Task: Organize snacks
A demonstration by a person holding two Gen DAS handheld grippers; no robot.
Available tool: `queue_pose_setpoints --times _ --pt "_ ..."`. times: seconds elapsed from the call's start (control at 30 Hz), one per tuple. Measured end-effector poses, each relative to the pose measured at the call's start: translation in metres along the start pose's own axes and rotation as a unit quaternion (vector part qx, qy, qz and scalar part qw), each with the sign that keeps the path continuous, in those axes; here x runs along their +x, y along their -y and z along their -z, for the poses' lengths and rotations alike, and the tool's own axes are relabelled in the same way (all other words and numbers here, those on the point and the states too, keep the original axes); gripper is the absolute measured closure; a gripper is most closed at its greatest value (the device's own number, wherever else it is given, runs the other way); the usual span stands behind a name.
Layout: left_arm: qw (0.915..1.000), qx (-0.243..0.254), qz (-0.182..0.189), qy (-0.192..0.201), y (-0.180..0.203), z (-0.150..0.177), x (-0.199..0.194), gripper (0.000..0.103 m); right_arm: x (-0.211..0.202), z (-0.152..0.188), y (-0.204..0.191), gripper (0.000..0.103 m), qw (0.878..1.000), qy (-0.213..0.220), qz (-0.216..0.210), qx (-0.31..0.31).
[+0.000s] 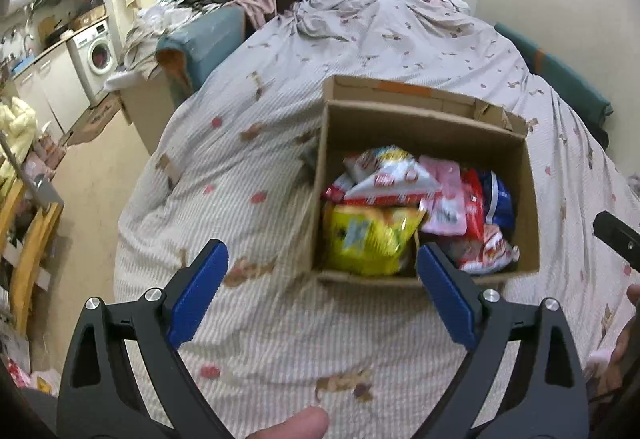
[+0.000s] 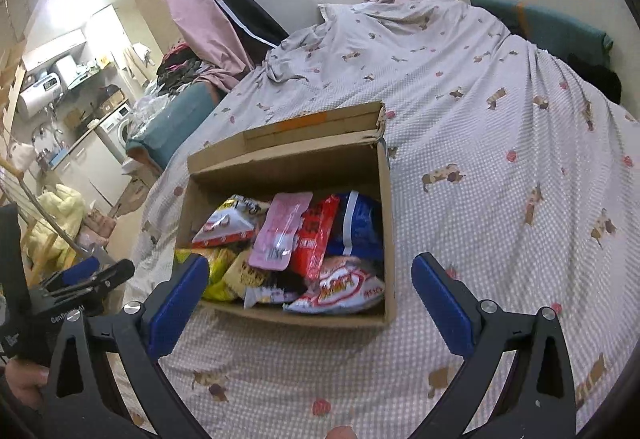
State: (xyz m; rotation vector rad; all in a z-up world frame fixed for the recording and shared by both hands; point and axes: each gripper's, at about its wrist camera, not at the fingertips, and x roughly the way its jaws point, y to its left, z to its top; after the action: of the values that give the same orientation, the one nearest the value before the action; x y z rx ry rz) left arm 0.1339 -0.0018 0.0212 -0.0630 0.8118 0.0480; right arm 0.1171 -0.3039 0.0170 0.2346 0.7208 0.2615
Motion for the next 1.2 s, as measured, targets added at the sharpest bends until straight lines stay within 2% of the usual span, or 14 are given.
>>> queue_pose_setpoints --times 0.13,0.33,0.47,0.57,0.77,0.9,0.97,1.2 --pt "0.9998 0.009 -0.01 -0.012 -0.007 0.018 -0.012 0.009 -0.01 0.021 -0.006 0.0 1.0 -0.007 0.017 -0.012" --pt "1.0 -0.008 0.004 -0.002 -0.016 0.04 -0.028 0.009 -0.029 0.044 -0.01 0.0 1.0 -0.003 0.026 -0.005" --pt "0.9996 -0.024 0.013 0.001 -0.021 0.052 -0.024 0.009 -0.031 0.057 -0.018 0.0 0.999 0.011 0.044 -0.013" --pt "0.9995 -0.027 0.018 0.001 -0.018 0.052 -0.019 0.009 -0.028 0.06 -0.022 0.0 0.999 0.025 0.045 -0.012" --pt "0.999 -0.018 0.012 0.038 -0.016 0.046 -0.028 0.009 -0.024 0.057 -0.029 0.0 0.997 0.046 0.056 -0.03" --pt "0.9987 -0.017 0.017 0.046 -0.018 0.045 -0.031 0.009 -0.025 0.059 -0.033 0.0 0.996 0.054 0.064 -0.043" --pt "0.9985 -0.018 0.025 0.044 -0.019 0.047 -0.031 0.0 -0.026 0.059 -0.035 0.0 0.995 0.058 0.068 -0.046" --pt "0.9978 -0.003 0.033 0.058 -0.012 0.049 -0.037 0.0 -0.027 0.059 -0.032 0.0 0.995 0.057 0.071 -0.041"
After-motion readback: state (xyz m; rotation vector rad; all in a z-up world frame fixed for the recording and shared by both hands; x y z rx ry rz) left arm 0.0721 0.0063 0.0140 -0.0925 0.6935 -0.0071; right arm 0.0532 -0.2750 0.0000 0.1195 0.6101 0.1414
